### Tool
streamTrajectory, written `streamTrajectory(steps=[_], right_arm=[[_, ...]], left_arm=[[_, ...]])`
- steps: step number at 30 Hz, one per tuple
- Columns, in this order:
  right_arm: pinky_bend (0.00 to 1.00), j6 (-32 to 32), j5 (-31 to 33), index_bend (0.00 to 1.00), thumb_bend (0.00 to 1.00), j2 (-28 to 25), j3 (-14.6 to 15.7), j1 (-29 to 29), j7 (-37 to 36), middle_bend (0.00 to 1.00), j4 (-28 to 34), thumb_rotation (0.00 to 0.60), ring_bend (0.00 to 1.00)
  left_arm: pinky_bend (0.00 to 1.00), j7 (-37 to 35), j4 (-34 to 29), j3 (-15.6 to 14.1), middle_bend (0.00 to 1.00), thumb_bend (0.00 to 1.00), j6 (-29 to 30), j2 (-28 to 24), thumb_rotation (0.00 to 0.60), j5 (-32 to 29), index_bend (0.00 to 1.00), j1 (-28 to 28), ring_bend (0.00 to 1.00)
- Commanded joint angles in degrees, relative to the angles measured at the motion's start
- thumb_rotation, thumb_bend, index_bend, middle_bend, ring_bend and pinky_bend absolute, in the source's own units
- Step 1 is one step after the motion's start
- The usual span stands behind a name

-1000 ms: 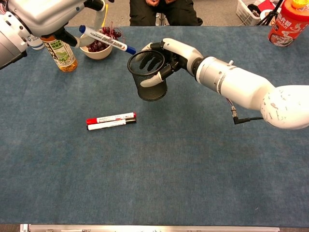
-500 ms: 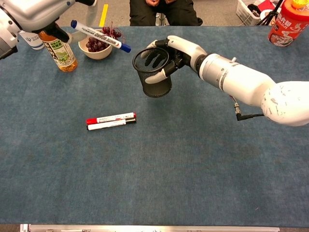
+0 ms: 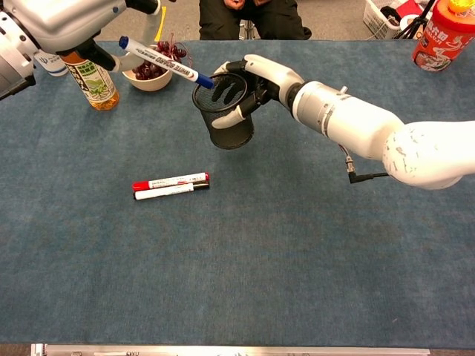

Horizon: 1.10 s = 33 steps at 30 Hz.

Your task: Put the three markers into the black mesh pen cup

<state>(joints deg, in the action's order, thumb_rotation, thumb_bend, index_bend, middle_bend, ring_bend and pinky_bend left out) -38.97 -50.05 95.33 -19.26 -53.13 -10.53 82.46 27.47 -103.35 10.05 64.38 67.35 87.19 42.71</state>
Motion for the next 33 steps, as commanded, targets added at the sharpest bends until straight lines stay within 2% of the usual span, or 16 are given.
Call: streamTrajectory(steps=[1,20,23,25,28,30,33], right_arm=[[0.43,0.1,0.4,0.45,0.31,0.3,-0.3,-0.6,0.6,0.43,0.0,0.6,0.34],[0.43,-1.4,2.2,0.45,0.31,0.7,-1.0,-2.6,3.9,0.43,3.1,0.6,0.34],[0.43,-1.8,2.6,0.46,0.31,1.1,-1.1,-2.9,4.3,0.43,3.5,0.6,0.34],[0.43,-2.0,2.8,0.46,0.31,1.2,-1.1,-3.0,4.6,0.43,3.8,0.6,0.34],[0.43,-2.2,2.8,0.46,0.31,1.0,-1.0,-2.8,4.6,0.43,4.3,0.6,0.34],[0.43,-2.3,2.7,0.46,0.31,0.6,-0.9,-2.4,4.3,0.43,4.6,0.6,0.34],[0.43,-2.4,1.9,0.46,0.31,-0.6,-0.6,-1.2,3.1,0.43,5.4,0.6,0.34]], left_arm=[[0.11,0.5,-0.1,0.1,0.24,0.29,-0.3,0.2,0.6,-0.2,0.62,0.2,0.18],[0.11,1.1,0.4,-1.1,0.24,0.29,-3.8,1.4,0.6,-0.2,0.58,1.9,0.17],[0.11,0.6,0.5,-1.2,0.21,0.29,-4.4,1.9,0.6,-0.6,0.44,2.2,0.16],[0.11,0.6,0.4,-1.1,0.18,0.29,-4.8,2.1,0.6,-1.4,0.27,2.3,0.16],[0.11,0.9,0.4,-0.7,0.14,0.27,-4.5,2.3,0.6,-2.4,0.1,2.2,0.15],[0.11,1.0,0.2,-0.5,0.13,0.26,-4.0,2.0,0.6,-3.0,0.02,1.9,0.15],[0.11,1.8,-0.2,-0.2,0.12,0.26,-3.2,1.0,0.6,-4.0,0.0,1.3,0.15]])
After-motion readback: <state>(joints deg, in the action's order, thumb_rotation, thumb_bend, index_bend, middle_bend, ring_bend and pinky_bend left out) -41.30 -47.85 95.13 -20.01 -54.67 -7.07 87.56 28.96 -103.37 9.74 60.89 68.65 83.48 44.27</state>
